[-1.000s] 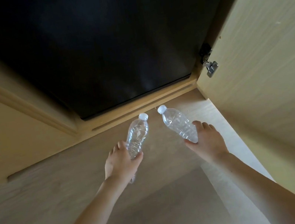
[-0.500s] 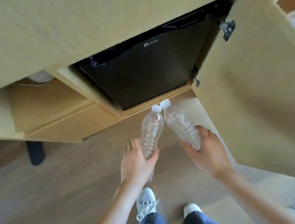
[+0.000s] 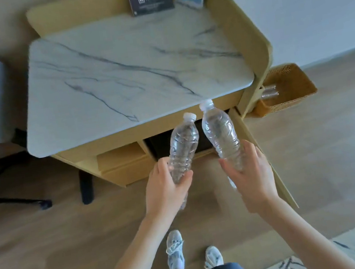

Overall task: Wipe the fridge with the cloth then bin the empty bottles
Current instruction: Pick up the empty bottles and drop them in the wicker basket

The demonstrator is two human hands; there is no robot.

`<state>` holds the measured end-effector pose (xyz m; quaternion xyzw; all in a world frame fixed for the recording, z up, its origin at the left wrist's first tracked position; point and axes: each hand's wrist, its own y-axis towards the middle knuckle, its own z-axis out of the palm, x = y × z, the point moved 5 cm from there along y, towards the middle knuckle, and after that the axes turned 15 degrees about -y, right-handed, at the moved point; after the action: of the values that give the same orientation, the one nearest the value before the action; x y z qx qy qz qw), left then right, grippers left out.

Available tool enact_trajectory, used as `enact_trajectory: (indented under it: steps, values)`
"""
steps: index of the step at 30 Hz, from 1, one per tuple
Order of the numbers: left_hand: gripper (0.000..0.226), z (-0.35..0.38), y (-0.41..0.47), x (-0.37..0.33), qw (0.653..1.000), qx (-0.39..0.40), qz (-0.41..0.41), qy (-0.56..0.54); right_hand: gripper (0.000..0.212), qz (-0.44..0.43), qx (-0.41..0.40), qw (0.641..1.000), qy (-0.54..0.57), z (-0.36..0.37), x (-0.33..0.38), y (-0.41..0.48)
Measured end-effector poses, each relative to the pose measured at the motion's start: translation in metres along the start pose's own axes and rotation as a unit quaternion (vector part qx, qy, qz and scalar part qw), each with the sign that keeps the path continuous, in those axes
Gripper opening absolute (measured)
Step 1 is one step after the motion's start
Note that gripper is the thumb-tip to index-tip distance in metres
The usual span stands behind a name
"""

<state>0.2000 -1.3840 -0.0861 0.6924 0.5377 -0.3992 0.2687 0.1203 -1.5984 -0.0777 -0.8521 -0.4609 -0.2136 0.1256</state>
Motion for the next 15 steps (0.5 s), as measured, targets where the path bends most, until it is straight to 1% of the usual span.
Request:
enact_trajectory:
  steps: [4, 7, 11, 15]
  values:
    - [0.044, -0.041, 0.001, -0.060, 0.996, -0.052, 0.069, -0.036, 0.053, -0.009, -0.066, 0.997, 0.047, -0.054, 0.030, -0.003]
    - [0.049, -0.062, 0.001, -0.086, 0.990, -0.069, 0.107, -0.057, 0.057, 0.001, -0.109, 0.990, 0.089, -0.076, 0.043, -0.008]
    - [0.052, -0.076, -0.002, -0.099, 0.984, -0.067, 0.144, -0.076, 0.060, 0.015, -0.155, 0.980, 0.122, -0.086, 0.051, -0.021]
    - [0.053, -0.073, -0.007, -0.095, 0.981, -0.036, 0.175, -0.079, 0.063, 0.036, -0.168, 0.977, 0.122, -0.077, 0.052, -0.035]
